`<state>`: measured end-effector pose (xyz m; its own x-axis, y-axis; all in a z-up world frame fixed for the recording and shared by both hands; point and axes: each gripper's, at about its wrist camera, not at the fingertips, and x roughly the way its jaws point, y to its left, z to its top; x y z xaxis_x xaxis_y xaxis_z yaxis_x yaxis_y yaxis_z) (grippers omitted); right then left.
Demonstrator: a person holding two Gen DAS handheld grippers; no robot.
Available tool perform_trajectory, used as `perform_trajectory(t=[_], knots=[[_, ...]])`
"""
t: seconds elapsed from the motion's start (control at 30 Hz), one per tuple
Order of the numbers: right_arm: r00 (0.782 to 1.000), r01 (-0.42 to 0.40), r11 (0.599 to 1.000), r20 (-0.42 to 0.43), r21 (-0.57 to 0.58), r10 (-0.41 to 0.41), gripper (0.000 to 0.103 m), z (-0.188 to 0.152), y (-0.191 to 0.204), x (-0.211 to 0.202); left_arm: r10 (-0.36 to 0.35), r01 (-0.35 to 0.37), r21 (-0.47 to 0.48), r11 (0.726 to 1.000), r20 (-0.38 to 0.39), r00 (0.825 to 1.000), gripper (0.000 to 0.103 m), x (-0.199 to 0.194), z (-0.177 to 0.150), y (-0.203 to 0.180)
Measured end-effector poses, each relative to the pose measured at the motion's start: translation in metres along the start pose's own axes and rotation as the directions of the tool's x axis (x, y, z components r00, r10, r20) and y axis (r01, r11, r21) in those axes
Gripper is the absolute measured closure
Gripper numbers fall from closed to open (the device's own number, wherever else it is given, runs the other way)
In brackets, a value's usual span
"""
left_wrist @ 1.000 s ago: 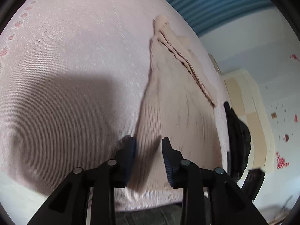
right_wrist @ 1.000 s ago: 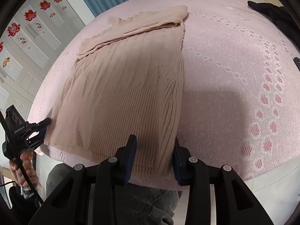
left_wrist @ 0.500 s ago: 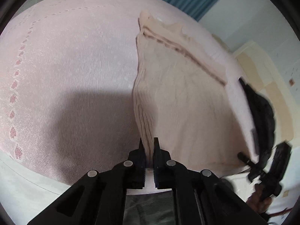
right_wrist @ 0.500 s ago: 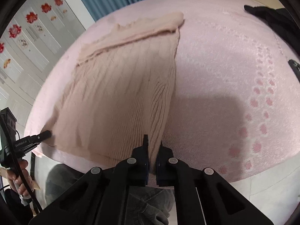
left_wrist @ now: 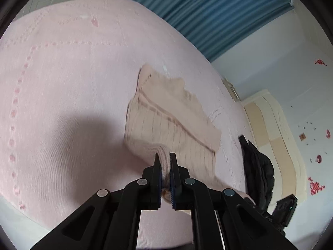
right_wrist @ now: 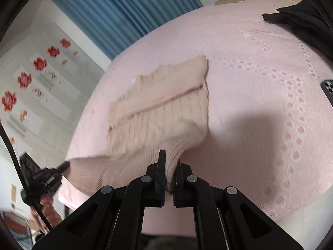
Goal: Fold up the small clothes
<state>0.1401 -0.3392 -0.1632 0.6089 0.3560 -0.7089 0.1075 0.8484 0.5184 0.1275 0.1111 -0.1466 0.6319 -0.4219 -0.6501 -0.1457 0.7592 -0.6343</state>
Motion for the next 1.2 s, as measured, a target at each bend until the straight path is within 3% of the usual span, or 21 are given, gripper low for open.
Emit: perform_trajectory(t=[0.23, 0.6, 0.73, 0.9, 1.0, 1.03, 1.1, 1.17, 1.2], knots=[[0.997, -0.052, 0.994, 0.056, 0.091, 0.047, 0.098, 0.066, 0.005, 0.029, 0.061, -0.063, 0.046, 0.997, 0.045, 0.997, 0.096, 0.036, 0.055, -0.024], [0.993, -0.101, 0.980, 0.070, 0.172, 0.090, 0.098, 0.155, -0.017, 0.133, 0.076, -0.078, 0.055, 0.995, 0.035, 0.996, 0.096, 0.140, 0.139, -0.027], [0.997, -0.070, 0.988, 0.051, 0.136, 0.063, 0.098, 0.176, -0.018, 0.165, 0.078, -0.080, 0.057, 0.995, 0.033, 0.996, 0.096, 0.174, 0.159, -0.028], [0.998, 0.029, 0.999, 0.055, 0.014, -0.029, 0.098, 0.194, -0.006, 0.195, 0.092, -0.093, 0.099, 0.991, 0.017, 0.996, 0.096, 0.208, 0.171, -0.037], [0.997, 0.049, 0.999, 0.053, 0.020, -0.050, 0.098, 0.202, -0.013, 0.208, 0.067, -0.069, 0.107, 0.992, 0.016, 0.998, 0.094, 0.218, 0.175, -0.039], [0.998, 0.045, 0.999, 0.053, 0.025, -0.046, 0.093, 0.203, -0.014, 0.211, 0.071, -0.072, 0.108, 0.992, 0.015, 0.997, 0.091, 0.220, 0.177, -0.039], [0.997, 0.049, 0.998, 0.058, 0.030, -0.051, 0.086, 0.207, -0.017, 0.213, 0.088, -0.091, 0.107, 0.990, 0.027, 0.996, 0.060, 0.219, 0.180, -0.038], [0.997, 0.045, 0.999, 0.066, 0.014, -0.045, 0.074, 0.207, -0.018, 0.210, 0.077, -0.081, 0.104, 0.991, 0.043, 0.996, 0.044, 0.212, 0.179, -0.037], [0.996, 0.053, 0.999, 0.073, -0.004, -0.053, 0.073, 0.204, -0.017, 0.206, 0.074, -0.080, 0.108, 0.991, 0.053, 0.996, 0.043, 0.207, 0.177, -0.036]])
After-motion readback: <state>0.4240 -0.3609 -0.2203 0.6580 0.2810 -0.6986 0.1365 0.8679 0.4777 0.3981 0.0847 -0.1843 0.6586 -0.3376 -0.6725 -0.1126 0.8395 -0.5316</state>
